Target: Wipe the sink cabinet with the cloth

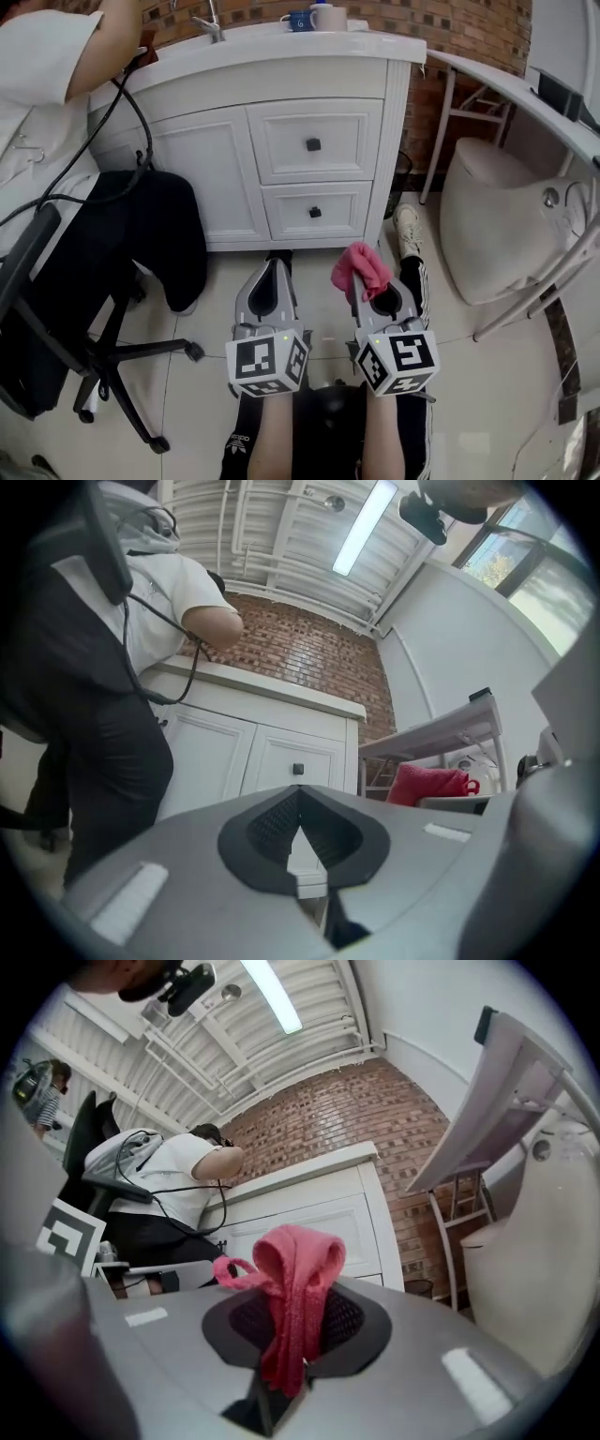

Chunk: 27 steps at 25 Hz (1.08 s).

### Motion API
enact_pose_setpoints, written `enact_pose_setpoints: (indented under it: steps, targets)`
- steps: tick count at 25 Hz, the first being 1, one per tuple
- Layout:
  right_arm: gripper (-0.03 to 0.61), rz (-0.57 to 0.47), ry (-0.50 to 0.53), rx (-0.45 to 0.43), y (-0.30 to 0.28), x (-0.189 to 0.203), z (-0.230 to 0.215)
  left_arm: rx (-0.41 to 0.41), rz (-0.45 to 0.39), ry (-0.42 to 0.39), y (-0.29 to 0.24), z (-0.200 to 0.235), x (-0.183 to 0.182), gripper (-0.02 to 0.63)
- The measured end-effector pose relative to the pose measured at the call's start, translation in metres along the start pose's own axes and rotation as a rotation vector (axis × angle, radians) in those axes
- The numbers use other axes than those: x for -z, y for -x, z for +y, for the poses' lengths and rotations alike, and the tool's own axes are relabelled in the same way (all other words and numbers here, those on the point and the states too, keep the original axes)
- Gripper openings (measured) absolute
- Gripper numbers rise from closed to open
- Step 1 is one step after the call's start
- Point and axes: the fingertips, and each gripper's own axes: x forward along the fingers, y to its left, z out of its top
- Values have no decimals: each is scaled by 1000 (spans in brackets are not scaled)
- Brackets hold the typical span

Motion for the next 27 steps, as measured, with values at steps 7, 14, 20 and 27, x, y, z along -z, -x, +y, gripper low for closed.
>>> enact_pose_setpoints:
  steps: [7,14,20,27]
  targets:
    - [63,-28,60,-16,12,-17,20,37,-56,31,17,-12,-22,15]
    - [63,-46,56,-26,17,-23,23,23,-92,-5,26,-16,-35,15]
    - [63,-48,51,-29,17,-22,22,28,-63,-18,25,-17,-28,14]
    - [62,-36,42,-23,12,-16,13,7,-74,-37,20,-14,-25,15]
